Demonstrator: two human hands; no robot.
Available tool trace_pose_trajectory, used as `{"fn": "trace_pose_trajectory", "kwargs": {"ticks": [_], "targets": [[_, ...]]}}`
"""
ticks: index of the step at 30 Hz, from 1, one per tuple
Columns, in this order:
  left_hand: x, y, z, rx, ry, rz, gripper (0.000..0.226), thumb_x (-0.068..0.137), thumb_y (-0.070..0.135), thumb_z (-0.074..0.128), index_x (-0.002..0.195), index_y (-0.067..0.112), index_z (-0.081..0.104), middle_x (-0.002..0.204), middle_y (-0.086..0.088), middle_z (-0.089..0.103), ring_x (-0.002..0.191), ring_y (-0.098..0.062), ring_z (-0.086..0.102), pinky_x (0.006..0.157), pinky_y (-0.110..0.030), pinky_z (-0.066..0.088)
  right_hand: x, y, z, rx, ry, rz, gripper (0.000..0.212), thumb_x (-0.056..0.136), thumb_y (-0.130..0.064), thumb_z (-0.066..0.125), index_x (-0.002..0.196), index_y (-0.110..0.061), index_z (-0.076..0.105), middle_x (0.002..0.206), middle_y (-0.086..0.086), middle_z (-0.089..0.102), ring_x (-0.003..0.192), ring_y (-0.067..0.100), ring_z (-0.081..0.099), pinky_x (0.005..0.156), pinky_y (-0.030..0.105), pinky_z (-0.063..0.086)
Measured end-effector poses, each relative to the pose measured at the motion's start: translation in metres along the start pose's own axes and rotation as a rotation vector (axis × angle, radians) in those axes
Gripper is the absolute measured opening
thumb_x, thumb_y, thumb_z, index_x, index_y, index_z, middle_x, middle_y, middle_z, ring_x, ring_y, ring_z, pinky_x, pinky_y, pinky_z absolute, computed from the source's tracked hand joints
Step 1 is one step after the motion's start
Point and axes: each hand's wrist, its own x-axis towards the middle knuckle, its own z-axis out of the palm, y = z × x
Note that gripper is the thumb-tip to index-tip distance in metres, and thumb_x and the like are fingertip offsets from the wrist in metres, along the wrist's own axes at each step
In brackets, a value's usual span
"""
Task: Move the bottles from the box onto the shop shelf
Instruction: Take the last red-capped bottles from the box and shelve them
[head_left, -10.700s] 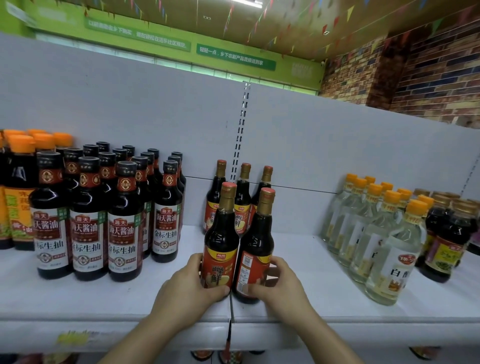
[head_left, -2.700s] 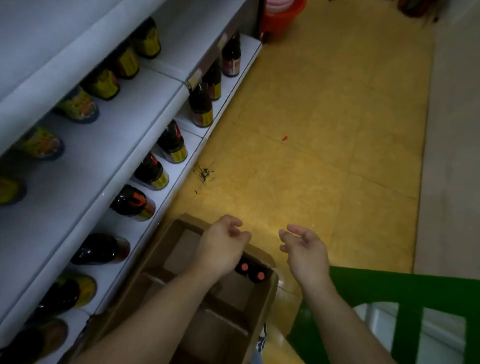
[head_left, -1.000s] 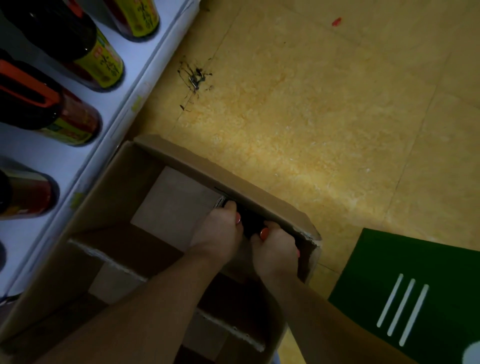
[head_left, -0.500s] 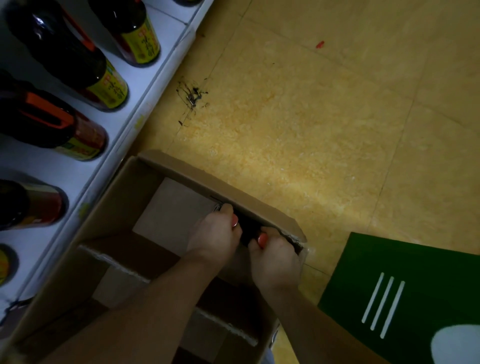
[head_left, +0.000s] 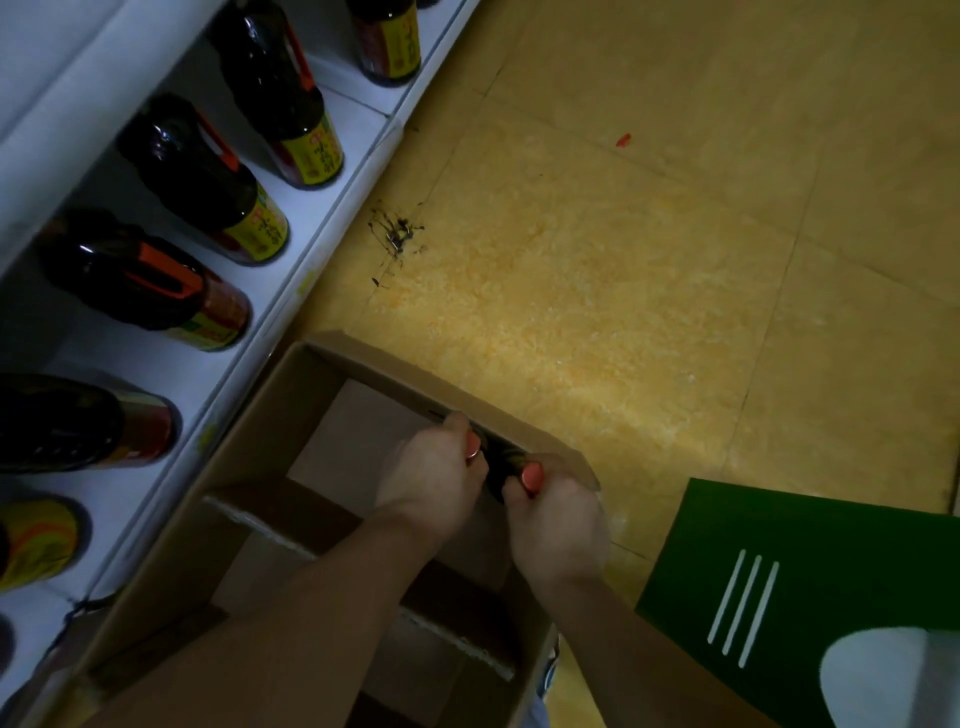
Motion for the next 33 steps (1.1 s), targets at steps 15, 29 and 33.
{"fn": "trace_pose_trajectory", "kwargs": {"ticks": [15,29,33], "targets": [[-0.039,0.026,-0.043,0.075,0.106,0.058,0.014,0.099,0.037,0.057,0.098,0.025,0.049,0.087,0.004,0.064,0.087,-0.022,0.066,0.069,-0.032,0.042,-0.042,-0.017,-0.049,0.122,0.068,-0.053,0.019,0.095,-0.037,0.062,0.113,-0.032,0.060,0.092,-0.007,0.070,0.084,0.019,0.068,0.082,0.044,0.058],[-0.094,0.057,-0.100,0.068,0.124,0.083,0.016,0.098,0.040,0.059,0.096,0.029,0.047,0.089,0.005,0.067,0.089,-0.021,0.067,0.070,-0.032,0.048,-0.085,-0.042,-0.113,0.174,0.052,-0.100,0.015,0.095,-0.034,0.062,0.109,-0.032,0.060,0.090,-0.006,0.070,0.081,0.019,0.068,0.074,0.042,0.059],[-0.109,0.063,-0.113,0.067,0.143,0.069,0.019,0.098,0.041,0.059,0.092,0.030,0.044,0.082,0.009,0.061,0.087,-0.020,0.067,0.067,-0.031,0.043,-0.097,-0.047,-0.127,0.168,0.056,-0.098,0.013,0.094,-0.037,0.062,0.106,-0.034,0.058,0.088,-0.005,0.070,0.080,0.019,0.068,0.072,0.042,0.060]]}}
